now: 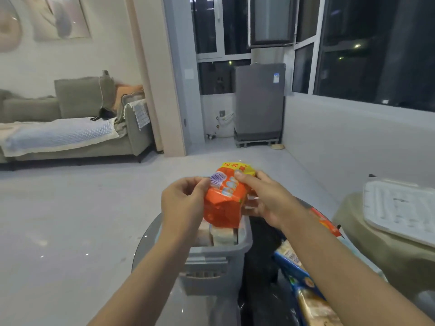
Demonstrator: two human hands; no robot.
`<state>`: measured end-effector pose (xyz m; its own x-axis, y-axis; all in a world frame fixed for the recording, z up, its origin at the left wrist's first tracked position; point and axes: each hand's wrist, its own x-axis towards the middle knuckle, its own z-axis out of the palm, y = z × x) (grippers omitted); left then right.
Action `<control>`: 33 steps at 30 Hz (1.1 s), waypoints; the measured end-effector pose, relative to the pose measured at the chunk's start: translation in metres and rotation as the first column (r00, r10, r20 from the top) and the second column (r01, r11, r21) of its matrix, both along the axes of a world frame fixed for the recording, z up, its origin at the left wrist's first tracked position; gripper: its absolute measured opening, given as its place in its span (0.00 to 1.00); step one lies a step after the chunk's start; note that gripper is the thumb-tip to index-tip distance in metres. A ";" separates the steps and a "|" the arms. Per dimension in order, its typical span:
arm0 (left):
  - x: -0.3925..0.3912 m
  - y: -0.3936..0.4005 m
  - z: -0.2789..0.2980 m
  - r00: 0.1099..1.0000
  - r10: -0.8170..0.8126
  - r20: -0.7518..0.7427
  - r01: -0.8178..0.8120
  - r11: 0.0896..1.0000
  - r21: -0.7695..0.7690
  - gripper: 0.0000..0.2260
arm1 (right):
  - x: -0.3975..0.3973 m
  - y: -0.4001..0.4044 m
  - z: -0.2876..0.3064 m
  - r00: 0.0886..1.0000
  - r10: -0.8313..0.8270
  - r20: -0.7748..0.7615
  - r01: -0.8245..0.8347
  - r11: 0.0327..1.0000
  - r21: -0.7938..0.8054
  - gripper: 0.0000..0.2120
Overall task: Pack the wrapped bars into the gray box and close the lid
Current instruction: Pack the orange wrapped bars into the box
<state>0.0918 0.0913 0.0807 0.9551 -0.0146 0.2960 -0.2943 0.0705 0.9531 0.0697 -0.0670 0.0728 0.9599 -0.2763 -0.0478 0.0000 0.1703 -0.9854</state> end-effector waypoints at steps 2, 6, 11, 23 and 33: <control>0.006 0.014 -0.005 1.000 0.009 -0.004 -0.009 1.000 0.010 0.10 | 0.012 0.009 0.001 0.997 0.069 -0.029 -0.068 0.997 0.032 0.15; 0.019 0.037 -0.019 0.998 0.053 -0.029 -0.051 0.996 0.072 0.09 | 0.035 0.028 -0.006 0.984 0.134 -0.117 -0.126 0.989 0.072 0.19; 0.033 0.057 -0.038 0.992 0.122 -0.038 -0.109 0.965 0.240 0.09 | 0.058 0.041 -0.016 0.950 0.157 -0.271 -0.153 0.988 0.034 0.27; 0.049 0.076 -0.064 0.943 -0.055 -0.327 0.128 0.971 0.203 0.09 | 0.078 0.059 -0.028 0.766 0.302 -0.568 -0.373 0.928 -0.010 0.21; 0.063 0.065 -0.076 0.836 -0.283 -0.471 0.313 0.950 -0.014 0.16 | 0.090 0.064 -0.043 0.666 0.309 -0.679 -0.435 0.900 -0.016 0.23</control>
<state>0.1546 0.1567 0.0048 0.9272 -0.3239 -0.1883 0.2060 0.0210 0.9783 0.1602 -0.0026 0.0294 0.7301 0.0335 -0.6825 -0.6717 -0.1485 -0.7258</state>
